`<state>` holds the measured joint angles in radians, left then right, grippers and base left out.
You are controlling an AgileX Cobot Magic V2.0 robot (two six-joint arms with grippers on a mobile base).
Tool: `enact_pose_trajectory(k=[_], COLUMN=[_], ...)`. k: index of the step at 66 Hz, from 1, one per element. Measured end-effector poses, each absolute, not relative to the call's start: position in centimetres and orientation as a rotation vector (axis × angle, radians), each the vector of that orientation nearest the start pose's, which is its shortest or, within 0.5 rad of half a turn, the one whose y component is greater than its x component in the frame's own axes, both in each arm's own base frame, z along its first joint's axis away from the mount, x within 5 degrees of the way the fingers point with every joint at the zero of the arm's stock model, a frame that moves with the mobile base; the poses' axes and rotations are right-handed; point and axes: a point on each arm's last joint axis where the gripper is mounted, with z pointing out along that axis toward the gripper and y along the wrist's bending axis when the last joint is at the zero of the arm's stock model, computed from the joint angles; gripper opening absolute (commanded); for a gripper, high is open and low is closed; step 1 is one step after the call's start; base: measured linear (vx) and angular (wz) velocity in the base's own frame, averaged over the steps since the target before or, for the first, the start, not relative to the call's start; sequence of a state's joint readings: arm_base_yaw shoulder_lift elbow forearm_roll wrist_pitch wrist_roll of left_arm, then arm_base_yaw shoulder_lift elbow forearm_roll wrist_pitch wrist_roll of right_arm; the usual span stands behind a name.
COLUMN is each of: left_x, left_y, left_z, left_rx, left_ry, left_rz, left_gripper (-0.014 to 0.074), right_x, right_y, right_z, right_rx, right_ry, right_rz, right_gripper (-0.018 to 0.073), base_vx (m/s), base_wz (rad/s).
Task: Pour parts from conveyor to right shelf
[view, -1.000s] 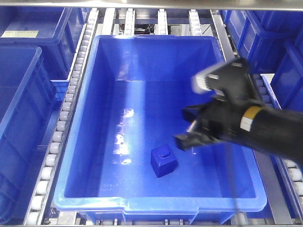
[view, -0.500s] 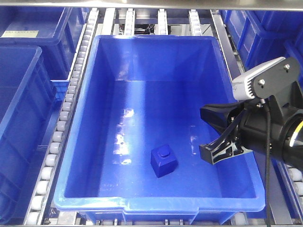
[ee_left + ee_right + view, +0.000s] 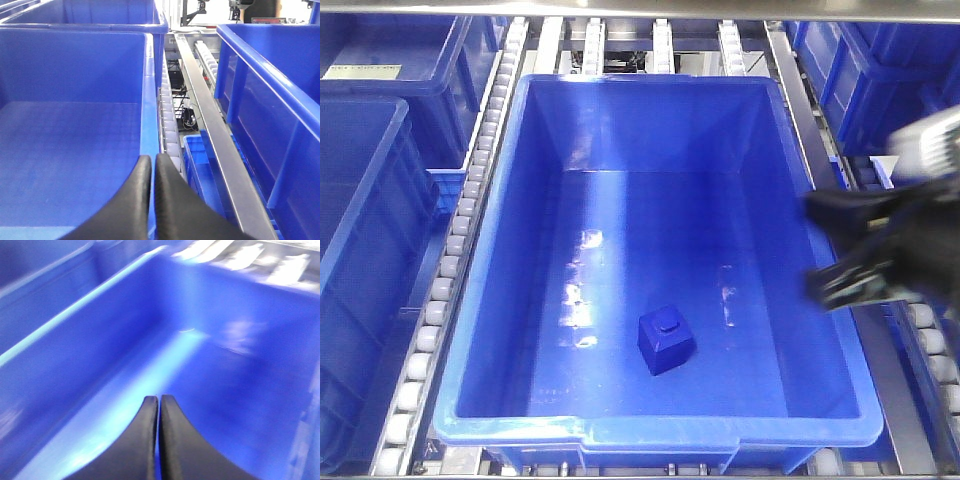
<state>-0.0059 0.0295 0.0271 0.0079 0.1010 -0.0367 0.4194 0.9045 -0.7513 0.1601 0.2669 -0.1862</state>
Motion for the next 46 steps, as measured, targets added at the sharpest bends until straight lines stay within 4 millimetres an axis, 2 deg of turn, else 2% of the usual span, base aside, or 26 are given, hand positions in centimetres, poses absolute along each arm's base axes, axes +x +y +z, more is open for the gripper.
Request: enact_pose_trajectory(k=[13,20,36,46], left_x=[6.0,6.0,6.0,6.0], left_y=[0.0,0.0,0.0,0.0], left_z=[19.3,19.3,19.3,19.3], left_rx=[-0.019,-0.019,-0.019,-0.019], left_ry=[1.641,1.641,1.641,1.641], left_rz=[-0.026,-0.026,-0.026,-0.026], left_gripper=[-0.0006,-0.0006,-0.0006,-0.0006], right_x=[15.9,14.2,8.4,6.3], right_y=[4.1,2.4,0.4,0.3], right_z=[35.4,34.4,28.1,24.2], right_rx=[-0.306,-0.211,-0.016,-0.009], right_ry=[1.86,1.782,1.627,1.584], right_rz=[0.16,0.095,0.045,0.042], right_gripper=[-0.0009,-0.0009,-0.0009,-0.0009], base_vx=[0.0,0.0,0.0,0.0], base_wz=[0.0,0.0,0.0,0.0])
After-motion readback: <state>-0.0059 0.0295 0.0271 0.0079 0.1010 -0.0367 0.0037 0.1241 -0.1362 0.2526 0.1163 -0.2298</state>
